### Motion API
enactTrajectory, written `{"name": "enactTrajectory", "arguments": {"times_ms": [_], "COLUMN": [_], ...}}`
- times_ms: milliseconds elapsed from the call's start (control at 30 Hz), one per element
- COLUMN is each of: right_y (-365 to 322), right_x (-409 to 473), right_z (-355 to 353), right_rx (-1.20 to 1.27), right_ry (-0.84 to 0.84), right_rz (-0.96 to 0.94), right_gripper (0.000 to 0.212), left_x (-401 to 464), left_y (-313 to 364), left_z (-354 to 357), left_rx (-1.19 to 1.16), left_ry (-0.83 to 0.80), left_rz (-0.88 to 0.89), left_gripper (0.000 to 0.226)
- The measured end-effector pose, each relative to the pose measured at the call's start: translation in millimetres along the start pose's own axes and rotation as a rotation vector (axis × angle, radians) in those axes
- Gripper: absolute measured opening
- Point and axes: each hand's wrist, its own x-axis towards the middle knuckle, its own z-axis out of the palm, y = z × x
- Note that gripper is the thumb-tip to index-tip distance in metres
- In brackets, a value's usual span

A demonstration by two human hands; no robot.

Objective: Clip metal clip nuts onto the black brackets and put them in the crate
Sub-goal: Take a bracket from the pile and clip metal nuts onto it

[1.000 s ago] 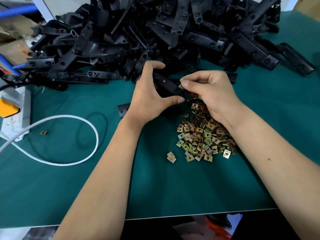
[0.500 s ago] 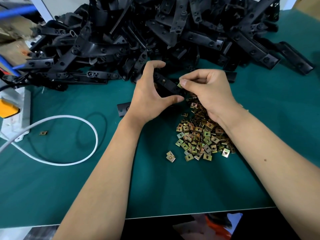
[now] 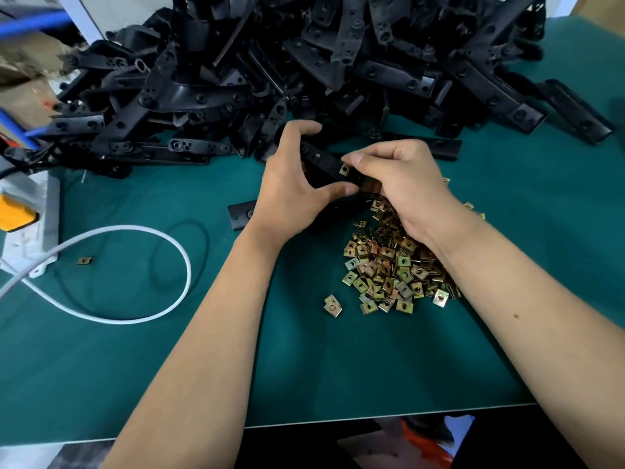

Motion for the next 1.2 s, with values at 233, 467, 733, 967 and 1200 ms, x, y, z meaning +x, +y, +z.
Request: {"name": "enactTrajectory", "arguments": {"times_ms": [233, 467, 733, 967, 1200], "right_y": [-1, -3, 0, -1, -6], "right_x": [-3, 2, 0, -5, 1], "right_z": [-1, -8, -8, -4, -11], "right_rx": [0.005, 0.021, -0.820, -0.853, -0.475], "right_ry": [-0.068, -0.140, -0.267, -0.335, -0.043], "right_rz": [0.029, 0.015, -0.380, -0.394, -0.313], "right_gripper": [0.021, 0.023, 0.014, 0.010, 0.015], "left_x": [-1, 1, 6, 1, -5], "left_y": [0, 2, -15, -11, 8], "left_z": [5, 0, -23, -23, -4], "left_rx": [0.026, 0.011, -0.061, -0.057, -0.156], "left_ry": [0.034, 0.058, 0.232, 0.169, 0.063], "left_rz": [-0.039, -0.057, -0.140, -0.132, -0.035], "left_gripper": [0.078, 0.075, 0.056, 0.061, 0.043]}}
